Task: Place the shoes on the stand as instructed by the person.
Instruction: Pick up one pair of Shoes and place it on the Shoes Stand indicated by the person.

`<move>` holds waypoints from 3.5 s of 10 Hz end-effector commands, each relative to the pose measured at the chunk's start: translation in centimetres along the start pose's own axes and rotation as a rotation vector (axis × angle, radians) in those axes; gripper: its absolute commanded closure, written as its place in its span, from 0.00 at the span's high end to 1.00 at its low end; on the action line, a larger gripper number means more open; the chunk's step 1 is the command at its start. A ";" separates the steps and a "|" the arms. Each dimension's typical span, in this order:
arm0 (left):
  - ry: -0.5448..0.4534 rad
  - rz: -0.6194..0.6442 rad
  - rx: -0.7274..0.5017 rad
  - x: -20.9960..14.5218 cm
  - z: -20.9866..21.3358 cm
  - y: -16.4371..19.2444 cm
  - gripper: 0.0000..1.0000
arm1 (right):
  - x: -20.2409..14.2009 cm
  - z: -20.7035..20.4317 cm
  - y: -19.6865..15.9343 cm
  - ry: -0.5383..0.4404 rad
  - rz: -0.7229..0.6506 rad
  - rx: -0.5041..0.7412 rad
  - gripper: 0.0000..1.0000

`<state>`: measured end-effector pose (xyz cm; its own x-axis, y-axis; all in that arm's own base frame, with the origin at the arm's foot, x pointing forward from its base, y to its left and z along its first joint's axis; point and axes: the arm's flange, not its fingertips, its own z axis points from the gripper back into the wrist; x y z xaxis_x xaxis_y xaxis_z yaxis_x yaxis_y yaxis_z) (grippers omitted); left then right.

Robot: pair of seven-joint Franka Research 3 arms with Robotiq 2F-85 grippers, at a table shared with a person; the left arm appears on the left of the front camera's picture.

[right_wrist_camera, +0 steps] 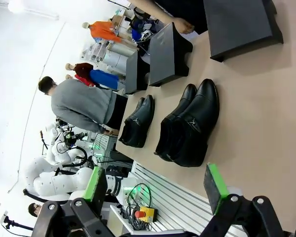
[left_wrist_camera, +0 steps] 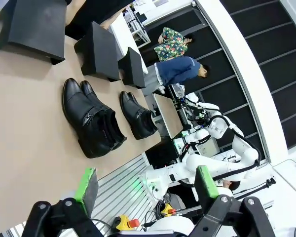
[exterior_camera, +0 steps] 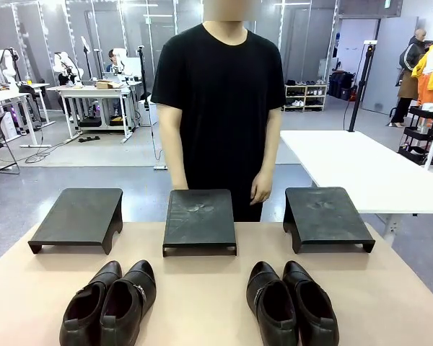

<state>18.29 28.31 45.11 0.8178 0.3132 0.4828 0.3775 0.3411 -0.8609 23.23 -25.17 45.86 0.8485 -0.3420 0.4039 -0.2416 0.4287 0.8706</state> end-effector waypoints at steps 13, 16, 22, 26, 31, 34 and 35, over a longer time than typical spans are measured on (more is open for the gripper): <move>-0.006 -0.006 -0.005 -0.1 0.2 -0.1 1.00 | -0.1 0.2 0.0 0.001 0.005 0.010 1.00; -0.006 -0.006 -0.005 -0.1 0.2 -0.1 1.00 | -0.1 0.2 0.0 0.001 0.005 0.010 1.00; -0.006 -0.006 -0.005 -0.1 0.2 -0.1 1.00 | -0.7 -5.7 5.9 0.134 0.020 -0.213 1.00; -0.006 -0.006 -0.005 -0.1 0.2 -0.1 1.00 | -0.4 -16.4 11.4 0.317 0.037 -0.441 1.00; -0.006 -0.006 -0.005 -0.1 0.2 -0.1 1.00 | -4.1 -29.0 14.3 0.484 0.085 -0.649 1.00; -0.006 -0.006 -0.005 -0.1 0.2 -0.1 1.00 | -7.8 -35.3 12.7 0.523 0.035 -0.768 1.00; -0.006 -0.006 -0.005 -0.1 0.2 -0.1 1.00 | -8.6 -36.8 12.1 0.519 0.038 -0.806 1.00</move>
<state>18.18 28.33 45.08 0.8173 0.3166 0.4814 0.3748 0.3423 -0.8616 31.32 13.51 45.25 0.9942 0.0648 0.0852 -0.0907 0.9333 0.3475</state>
